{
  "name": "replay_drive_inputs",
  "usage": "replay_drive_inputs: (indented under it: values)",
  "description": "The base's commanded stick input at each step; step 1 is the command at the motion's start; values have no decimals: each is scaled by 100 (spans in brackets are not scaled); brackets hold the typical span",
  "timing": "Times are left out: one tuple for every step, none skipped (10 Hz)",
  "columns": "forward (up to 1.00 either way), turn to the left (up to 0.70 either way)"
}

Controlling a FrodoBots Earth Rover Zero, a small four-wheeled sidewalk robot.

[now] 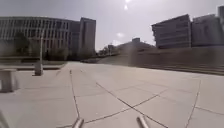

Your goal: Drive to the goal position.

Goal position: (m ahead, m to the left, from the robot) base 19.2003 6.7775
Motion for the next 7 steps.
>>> replay_drive_inputs:
  values:
    - [70,1]
    - [70,1]
    - [70,8]
    - [70,33]
    - [70,36]
    - [70,36]
    - [70,36]
